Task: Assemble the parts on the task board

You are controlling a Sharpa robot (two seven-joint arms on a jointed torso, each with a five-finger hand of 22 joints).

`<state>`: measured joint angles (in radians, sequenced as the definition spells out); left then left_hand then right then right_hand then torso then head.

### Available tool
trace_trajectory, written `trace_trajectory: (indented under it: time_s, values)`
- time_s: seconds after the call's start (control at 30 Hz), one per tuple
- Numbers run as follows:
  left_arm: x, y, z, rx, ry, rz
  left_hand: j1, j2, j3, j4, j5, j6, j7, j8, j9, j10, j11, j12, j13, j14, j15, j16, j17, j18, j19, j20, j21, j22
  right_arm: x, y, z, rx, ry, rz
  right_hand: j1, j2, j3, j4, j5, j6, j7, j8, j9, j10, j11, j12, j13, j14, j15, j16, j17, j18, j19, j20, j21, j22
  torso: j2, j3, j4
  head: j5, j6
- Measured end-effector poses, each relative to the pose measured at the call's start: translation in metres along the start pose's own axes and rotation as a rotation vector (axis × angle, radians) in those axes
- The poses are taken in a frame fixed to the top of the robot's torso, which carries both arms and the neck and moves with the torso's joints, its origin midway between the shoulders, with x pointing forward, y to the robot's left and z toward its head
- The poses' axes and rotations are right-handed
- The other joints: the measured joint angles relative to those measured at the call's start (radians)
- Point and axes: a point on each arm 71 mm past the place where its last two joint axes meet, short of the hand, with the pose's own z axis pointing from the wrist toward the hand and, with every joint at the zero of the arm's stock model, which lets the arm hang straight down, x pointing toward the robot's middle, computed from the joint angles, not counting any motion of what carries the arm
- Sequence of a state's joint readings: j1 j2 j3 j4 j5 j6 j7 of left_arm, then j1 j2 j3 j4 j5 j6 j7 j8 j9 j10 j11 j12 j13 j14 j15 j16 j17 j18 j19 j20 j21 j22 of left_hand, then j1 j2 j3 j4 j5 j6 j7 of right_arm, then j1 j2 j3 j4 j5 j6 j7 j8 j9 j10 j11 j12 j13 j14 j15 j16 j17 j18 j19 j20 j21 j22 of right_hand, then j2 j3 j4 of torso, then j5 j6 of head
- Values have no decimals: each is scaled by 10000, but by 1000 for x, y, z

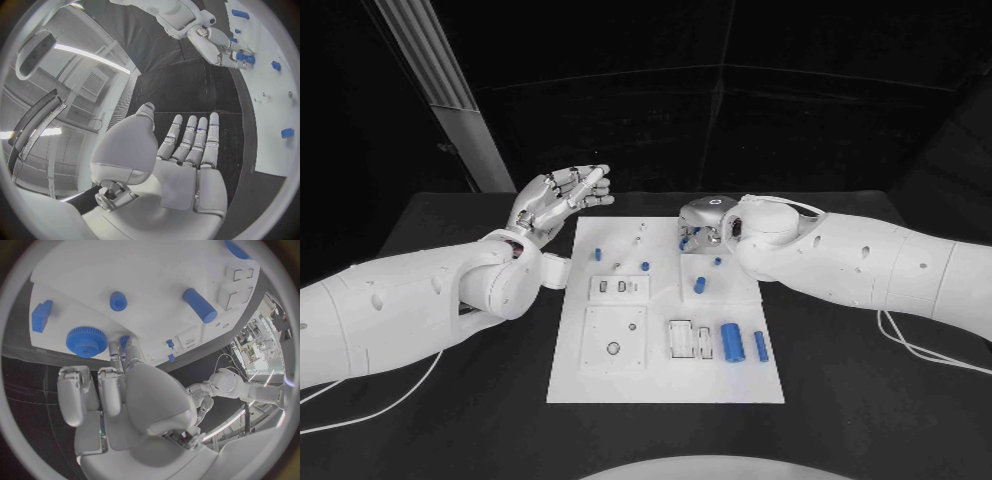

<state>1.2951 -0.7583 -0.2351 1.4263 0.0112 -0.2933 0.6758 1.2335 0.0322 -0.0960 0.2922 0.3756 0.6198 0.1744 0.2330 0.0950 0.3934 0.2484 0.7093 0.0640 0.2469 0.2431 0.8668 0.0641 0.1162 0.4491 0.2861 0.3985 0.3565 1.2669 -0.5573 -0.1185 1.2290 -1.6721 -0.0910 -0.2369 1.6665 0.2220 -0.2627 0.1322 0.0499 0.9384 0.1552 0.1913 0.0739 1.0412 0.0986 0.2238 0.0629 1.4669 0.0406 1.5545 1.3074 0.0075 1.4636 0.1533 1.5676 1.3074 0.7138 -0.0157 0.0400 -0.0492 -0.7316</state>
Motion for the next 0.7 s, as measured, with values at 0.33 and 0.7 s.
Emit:
trace_trajectory:
  time_s: [0.33,0.7]
  values:
    - [0,0,0,1,10,-6,8,8,0,0,41,0,0,-1,1,0,0,0,0,0,0,0,0,0,0,0,0,0,0,-1,-2,0,-163,53,249,36,70,-8,-58,646,-40,165,0,795,-132,-160,-21,-2,-142,0,0,1,-1,-145,0,0,7,-6,7,38,52]
    - [0,0,0,0,13,-12,40,40,0,0,46,0,0,-2,-1,0,0,0,0,0,0,0,-1,0,0,0,0,1,-5,4,-12,-504,-1380,426,394,48,40,100,-96,776,33,163,-5,1061,-110,-462,-20,-2,-142,0,0,0,36,-182,0,0,10,-5,12,137,151]
